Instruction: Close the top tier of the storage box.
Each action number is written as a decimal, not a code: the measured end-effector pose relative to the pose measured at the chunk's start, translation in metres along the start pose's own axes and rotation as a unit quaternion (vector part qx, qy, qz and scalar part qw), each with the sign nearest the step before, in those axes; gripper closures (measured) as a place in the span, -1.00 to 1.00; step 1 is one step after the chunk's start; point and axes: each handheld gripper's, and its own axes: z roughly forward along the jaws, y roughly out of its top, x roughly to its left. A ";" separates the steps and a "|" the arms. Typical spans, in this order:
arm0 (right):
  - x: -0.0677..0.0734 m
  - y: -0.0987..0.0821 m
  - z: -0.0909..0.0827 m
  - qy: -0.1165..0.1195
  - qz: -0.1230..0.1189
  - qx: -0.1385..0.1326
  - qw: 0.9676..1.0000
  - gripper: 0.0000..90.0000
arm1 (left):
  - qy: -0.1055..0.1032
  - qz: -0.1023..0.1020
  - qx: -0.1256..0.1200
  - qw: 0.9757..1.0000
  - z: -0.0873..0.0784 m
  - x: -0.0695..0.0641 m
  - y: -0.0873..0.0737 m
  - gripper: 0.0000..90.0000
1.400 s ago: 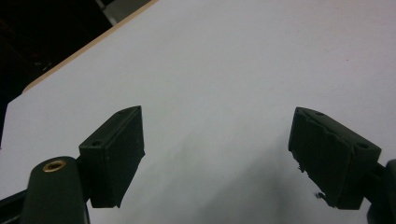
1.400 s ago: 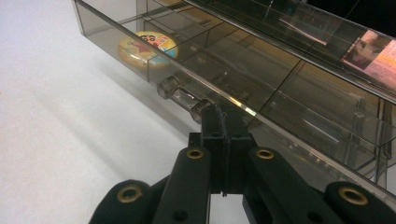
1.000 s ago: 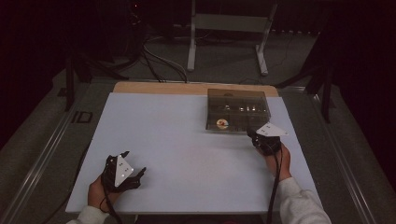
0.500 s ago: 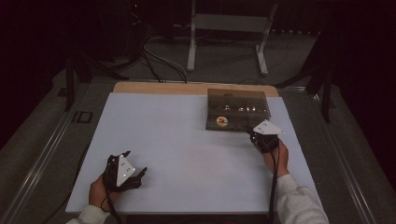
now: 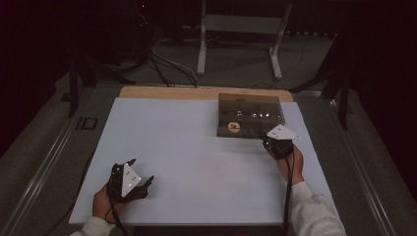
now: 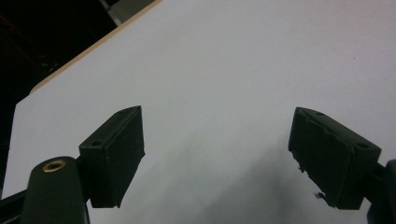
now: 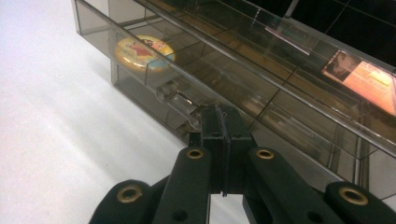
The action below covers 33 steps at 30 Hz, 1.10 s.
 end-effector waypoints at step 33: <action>-0.004 0.015 0.014 -0.021 -0.020 0.030 0.999 1.00 | -0.001 -0.008 -0.023 1.000 -0.004 0.001 0.001 -0.56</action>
